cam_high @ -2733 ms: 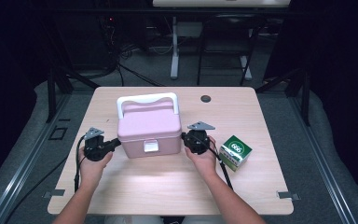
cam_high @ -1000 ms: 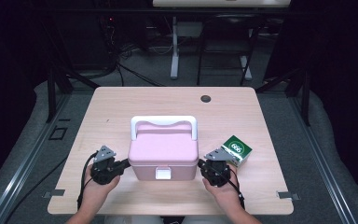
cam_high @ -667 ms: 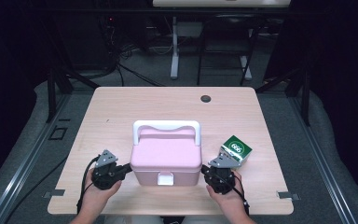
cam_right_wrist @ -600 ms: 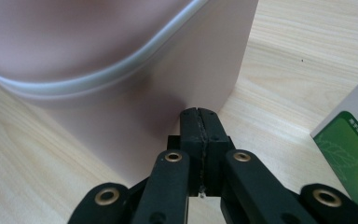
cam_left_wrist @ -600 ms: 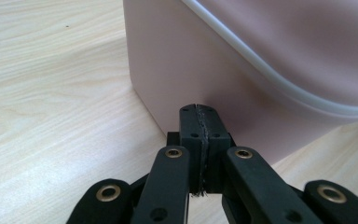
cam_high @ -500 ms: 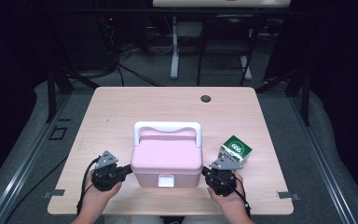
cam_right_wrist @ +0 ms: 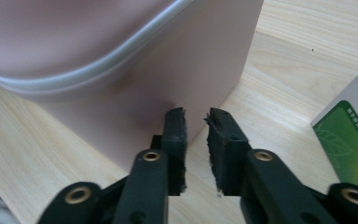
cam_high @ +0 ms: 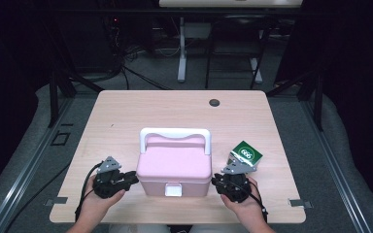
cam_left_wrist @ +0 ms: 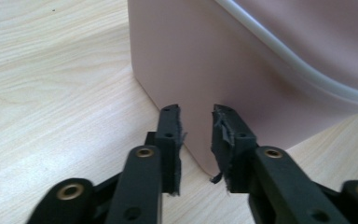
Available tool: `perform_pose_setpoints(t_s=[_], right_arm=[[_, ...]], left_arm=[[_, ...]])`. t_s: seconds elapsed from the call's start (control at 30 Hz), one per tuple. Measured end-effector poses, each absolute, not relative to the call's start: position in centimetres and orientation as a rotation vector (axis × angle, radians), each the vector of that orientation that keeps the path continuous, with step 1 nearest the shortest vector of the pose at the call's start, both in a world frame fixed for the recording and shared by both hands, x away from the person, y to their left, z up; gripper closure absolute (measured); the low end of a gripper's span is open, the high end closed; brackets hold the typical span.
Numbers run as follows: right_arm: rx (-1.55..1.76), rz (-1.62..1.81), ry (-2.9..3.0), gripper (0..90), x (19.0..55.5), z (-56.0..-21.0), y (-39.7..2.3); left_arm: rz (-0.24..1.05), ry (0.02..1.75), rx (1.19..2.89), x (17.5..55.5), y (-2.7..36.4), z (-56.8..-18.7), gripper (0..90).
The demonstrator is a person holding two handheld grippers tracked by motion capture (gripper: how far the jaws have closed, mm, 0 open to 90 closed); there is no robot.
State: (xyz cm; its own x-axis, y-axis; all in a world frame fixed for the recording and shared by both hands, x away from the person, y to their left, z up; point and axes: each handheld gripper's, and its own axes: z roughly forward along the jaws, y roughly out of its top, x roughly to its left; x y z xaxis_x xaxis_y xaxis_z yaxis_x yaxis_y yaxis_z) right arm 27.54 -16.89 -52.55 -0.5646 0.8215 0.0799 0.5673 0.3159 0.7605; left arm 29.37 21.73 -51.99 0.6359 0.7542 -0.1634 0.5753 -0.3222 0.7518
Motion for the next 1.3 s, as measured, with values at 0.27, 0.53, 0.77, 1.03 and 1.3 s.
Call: perform_pose_setpoints(t_s=[0.27, 0.53, 0.77, 1.03, 1.3], right_arm=[[1.189, 1.096, 2.305, 55.7, 28.1, -50.6, -17.8], [1.122, 1.146, 2.335, 46.7, 29.0, -47.2, -18.8], [1.095, 1.232, 2.353, 44.6, 30.2, -44.1, -19.5], [1.023, 1.287, 2.414, 45.4, 31.7, -43.3, -18.4], [1.030, 1.332, 2.424, 46.4, 32.9, -44.0, -17.4]], left_arm=[[0.281, 1.015, 2.049, 30.1, 22.5, -49.8, 54.8], [0.320, 0.989, 2.047, 30.5, 23.1, -46.7, 49.9], [0.322, 0.952, 2.031, 31.2, 23.2, -43.8, 49.1], [0.289, 0.916, 2.047, 32.7, 21.8, -42.9, 49.1], [0.235, 0.910, 2.059, 34.2, 20.2, -43.6, 47.7]])
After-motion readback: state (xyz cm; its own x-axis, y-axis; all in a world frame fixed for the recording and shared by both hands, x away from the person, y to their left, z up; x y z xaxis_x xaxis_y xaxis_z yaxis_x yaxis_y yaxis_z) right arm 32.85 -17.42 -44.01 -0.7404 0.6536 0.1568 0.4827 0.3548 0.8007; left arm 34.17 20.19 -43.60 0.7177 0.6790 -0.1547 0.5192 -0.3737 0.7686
